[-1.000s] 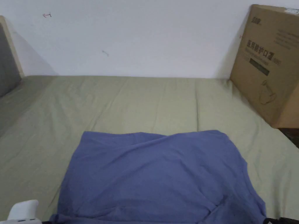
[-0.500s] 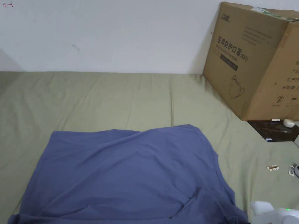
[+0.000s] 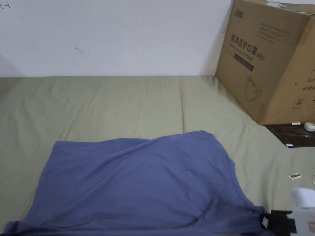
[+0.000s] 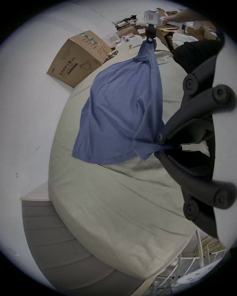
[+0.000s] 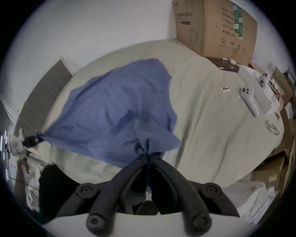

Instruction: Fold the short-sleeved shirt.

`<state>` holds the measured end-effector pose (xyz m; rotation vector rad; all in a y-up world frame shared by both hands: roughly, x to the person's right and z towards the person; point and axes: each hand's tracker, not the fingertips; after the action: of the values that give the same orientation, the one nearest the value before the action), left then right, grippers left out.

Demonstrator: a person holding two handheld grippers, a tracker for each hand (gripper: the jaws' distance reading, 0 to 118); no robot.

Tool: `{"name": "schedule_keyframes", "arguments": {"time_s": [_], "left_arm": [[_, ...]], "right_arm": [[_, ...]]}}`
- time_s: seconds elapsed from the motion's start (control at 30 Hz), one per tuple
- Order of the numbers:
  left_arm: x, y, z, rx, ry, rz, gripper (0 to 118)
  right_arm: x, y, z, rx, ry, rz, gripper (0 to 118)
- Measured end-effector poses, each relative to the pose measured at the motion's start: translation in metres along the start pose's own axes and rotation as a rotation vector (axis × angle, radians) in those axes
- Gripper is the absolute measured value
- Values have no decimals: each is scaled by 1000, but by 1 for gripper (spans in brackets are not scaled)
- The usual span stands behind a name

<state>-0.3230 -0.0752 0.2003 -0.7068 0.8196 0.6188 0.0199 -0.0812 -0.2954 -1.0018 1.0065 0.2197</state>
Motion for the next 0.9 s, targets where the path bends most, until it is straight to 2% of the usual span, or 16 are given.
{"name": "schedule_keyframes", "arguments": {"time_s": [0.13, 0.2, 0.23, 0.27, 0.3, 0.4, 0.5, 0.53, 0.57, 0.6, 0.63, 0.67, 0.7, 0.77, 0.9], "left_arm": [[-4, 51, -31, -14, -11, 10, 5], [-6, 80, -59, -41, 2, 11, 5], [-8, 90, -72, -50, 11, 16, 5], [-10, 101, -87, -64, 10, 24, 5], [-13, 108, -103, -119, -9, 43, 5], [-18, 118, -140, -143, 2, 39, 5], [-26, 116, -168, -186, -7, 44, 5], [-28, 114, -170, -185, -6, 45, 5], [-29, 111, -170, -173, 1, 49, 13], [-30, 107, -168, -153, 15, 49, 31], [-31, 103, -166, -147, 18, 48, 56], [-32, 98, -162, -138, 17, 51, 97], [-32, 94, -154, -104, 1, 54, 116], [-31, 84, -132, -61, -26, 58, 117], [-27, 54, -84, 15, -48, 44, 116]], "right_arm": [[-11, 57, -20, 19, -2, -13, 1], [-17, 89, -50, -16, -77, -4, 1], [-19, 99, -64, -31, -85, -2, 1], [5, 118, -88, -34, -75, -45, 1], [6, 127, -105, -64, -66, -57, 1], [3, 138, -146, -97, -151, 1, 2], [1, 140, -167, -95, -194, 57, 13], [2, 138, -175, -84, -215, 73, 13], [2, 137, -177, -77, -227, 79, 43], [4, 134, -175, -59, -225, 76, 78], [5, 132, -171, -47, -222, 74, 103], [-1, 124, -162, 20, -202, 56, 118], [-2, 119, -155, 25, -201, 45, 117], [-4, 106, -134, 63, -158, 20, 117], [-21, 68, -84, 142, -142, 29, 117]]}}
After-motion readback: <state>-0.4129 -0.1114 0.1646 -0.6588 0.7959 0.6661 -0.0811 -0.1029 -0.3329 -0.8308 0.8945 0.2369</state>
